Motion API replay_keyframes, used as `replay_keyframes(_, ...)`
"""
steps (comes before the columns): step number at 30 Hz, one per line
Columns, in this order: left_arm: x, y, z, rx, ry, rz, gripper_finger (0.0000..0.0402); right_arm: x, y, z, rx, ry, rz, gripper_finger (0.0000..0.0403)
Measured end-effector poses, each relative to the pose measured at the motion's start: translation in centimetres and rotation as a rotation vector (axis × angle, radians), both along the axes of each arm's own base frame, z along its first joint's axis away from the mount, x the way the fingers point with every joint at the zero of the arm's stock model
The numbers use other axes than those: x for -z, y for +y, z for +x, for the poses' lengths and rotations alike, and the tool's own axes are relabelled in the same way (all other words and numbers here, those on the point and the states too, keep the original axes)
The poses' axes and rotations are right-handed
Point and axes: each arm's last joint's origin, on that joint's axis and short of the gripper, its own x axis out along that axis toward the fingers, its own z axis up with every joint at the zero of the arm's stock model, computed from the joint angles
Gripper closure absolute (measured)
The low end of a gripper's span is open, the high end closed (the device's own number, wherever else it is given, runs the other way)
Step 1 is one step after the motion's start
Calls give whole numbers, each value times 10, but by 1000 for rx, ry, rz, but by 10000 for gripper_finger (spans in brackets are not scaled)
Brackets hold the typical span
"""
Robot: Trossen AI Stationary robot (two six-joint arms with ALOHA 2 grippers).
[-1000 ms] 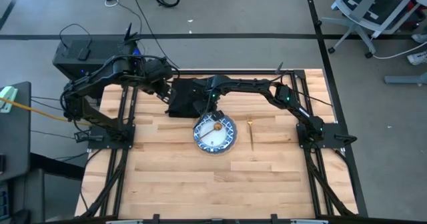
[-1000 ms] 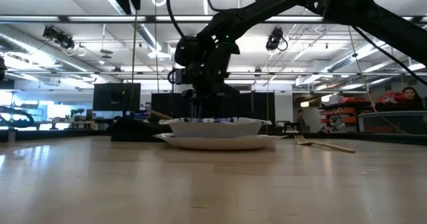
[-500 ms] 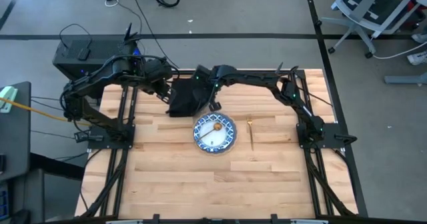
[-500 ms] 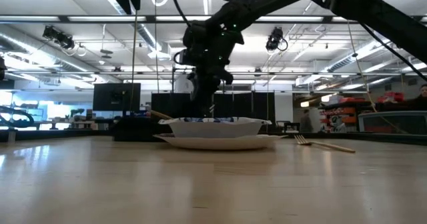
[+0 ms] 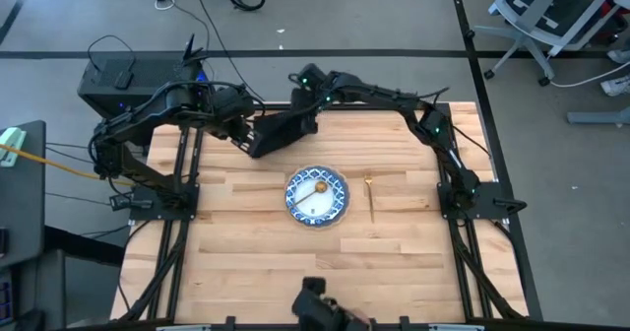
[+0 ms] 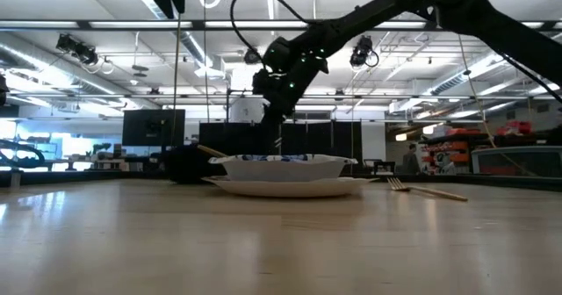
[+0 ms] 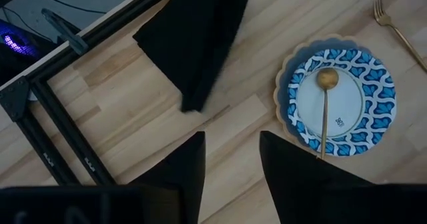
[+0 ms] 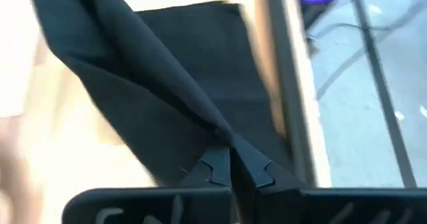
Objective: Set table place
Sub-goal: Fold the black napkin
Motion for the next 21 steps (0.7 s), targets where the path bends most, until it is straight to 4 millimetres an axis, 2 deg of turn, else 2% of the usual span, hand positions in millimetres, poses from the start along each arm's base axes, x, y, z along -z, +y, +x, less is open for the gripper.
replay_keyframes(5, 0, 0, 0, 0, -2, 0, 257, -1, -25, -14, 136, -11, 16, 402)
replay_keyframes(10, 0, 0, 0, 0, -2, 1, 256, 4, -40, -24, 208, 8, 23, 402)
replay_keyframes(21, 0, 0, 0, 2, -2, 1, 267, 10, -41, -28, 270, 44, 47, 401)
